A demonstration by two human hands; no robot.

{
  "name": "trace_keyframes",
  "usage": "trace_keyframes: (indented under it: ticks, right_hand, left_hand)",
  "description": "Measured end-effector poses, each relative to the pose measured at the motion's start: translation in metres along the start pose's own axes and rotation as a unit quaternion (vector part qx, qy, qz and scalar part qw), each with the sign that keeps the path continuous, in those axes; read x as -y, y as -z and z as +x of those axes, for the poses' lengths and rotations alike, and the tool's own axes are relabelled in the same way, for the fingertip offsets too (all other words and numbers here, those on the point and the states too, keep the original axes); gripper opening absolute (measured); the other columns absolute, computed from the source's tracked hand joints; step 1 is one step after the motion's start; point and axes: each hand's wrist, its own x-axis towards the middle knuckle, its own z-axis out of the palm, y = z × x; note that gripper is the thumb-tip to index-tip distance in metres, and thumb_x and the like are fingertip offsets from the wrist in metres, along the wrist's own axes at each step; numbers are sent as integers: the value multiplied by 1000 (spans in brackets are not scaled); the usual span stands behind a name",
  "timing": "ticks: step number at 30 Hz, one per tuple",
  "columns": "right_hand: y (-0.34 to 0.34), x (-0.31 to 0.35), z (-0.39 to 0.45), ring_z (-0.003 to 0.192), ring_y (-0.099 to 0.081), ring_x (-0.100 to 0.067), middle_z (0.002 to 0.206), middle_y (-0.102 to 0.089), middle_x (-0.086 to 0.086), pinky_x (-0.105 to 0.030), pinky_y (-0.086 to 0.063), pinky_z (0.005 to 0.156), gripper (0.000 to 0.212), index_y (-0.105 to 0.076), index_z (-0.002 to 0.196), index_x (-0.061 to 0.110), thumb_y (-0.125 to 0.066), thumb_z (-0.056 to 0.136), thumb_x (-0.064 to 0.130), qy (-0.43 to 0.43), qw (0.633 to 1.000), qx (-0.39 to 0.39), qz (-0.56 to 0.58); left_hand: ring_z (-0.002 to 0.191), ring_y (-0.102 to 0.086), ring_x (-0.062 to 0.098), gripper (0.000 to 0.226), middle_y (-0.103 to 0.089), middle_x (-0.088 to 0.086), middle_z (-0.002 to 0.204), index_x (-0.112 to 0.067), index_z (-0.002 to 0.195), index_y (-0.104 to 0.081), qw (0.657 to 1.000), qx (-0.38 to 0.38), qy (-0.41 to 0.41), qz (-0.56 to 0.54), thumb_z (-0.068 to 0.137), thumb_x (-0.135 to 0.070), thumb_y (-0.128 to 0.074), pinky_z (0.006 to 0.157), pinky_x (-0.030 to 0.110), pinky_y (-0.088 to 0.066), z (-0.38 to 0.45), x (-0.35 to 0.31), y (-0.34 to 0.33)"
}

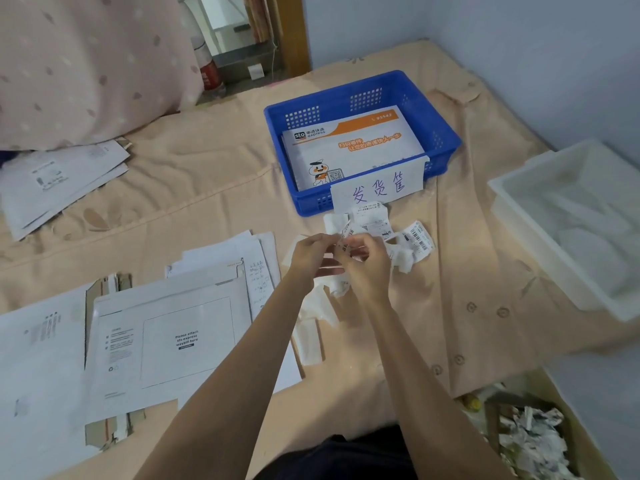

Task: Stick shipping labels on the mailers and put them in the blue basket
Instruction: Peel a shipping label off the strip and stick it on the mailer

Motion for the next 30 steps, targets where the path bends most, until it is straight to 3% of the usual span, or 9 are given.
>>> trace_keyframes:
  ticks: [4, 10, 13, 17, 21, 26, 30]
  right_hand:
    - [0, -1, 3, 82, -60, -4, 93, -63, 2, -9, -45, 76, 11, -65, 86, 15, -72, 79, 10, 0, 1000, -6, 1]
    - [-3, -3, 7, 79, -62, 1, 88, -68, 5, -13, -48, 75, 7, -66, 88, 15, -72, 83, 14, -32, 999, -12, 11]
    - [-3, -3, 8, 79, -66, -4, 83, -70, 7, -17, -51, 77, 7, -68, 86, 16, -72, 81, 12, -36, 999, -8, -7]
    - [-4, 0, 10, 74, -63, -2, 79, -71, 6, -17, -48, 72, 7, -72, 86, 13, -67, 83, 16, -68, 997, -28, -34]
    - [-2, 4, 10, 72, -61, -3, 80, -71, 5, -18, -44, 67, 7, -73, 86, 15, -68, 84, 19, -42, 994, -39, -96]
    - [-4, 7, 9, 84, -64, -12, 89, -70, 6, -34, -51, 78, 9, -71, 87, 16, -66, 81, 21, -53, 985, -43, -156]
    - [-4, 8, 8, 85, -64, -15, 87, -70, 3, -38, -52, 81, 10, -69, 86, 13, -66, 81, 20, -66, 988, -34, -133]
  left_hand:
    - [72, -71, 22, 13, -73, 10, 86, -5, 90, -71, 1000, -4, 5, -1, 87, -17, -66, 70, 30, -60, 3, 1, 5]
    - [65, -70, 16, 15, -72, 12, 78, 3, 95, -73, 996, -27, -68, 43, 86, -6, -66, 65, 21, -57, 8, 4, 8]
    - [66, -72, 17, 10, -73, 8, 72, -6, 84, -76, 989, -40, -105, 92, 84, -4, -66, 66, 23, -57, 9, 5, 8]
    - [65, -71, 20, 15, -72, 8, 68, -9, 74, -76, 968, -36, -160, 191, 83, -4, -65, 69, 29, -59, 9, 6, 6]
    - [61, -69, 18, 17, -71, 7, 65, -6, 75, -76, 933, -27, -214, 287, 85, -7, -62, 70, 34, -60, 7, 7, 6]
    - [63, -67, 17, 20, -70, 0, 62, -9, 72, -76, 893, -28, -248, 374, 83, -9, -60, 71, 37, -57, 5, 10, 5]
    - [59, -66, 16, 17, -68, -2, 59, -9, 68, -74, 896, -37, -256, 360, 79, -6, -61, 69, 38, -57, 3, 9, 7]
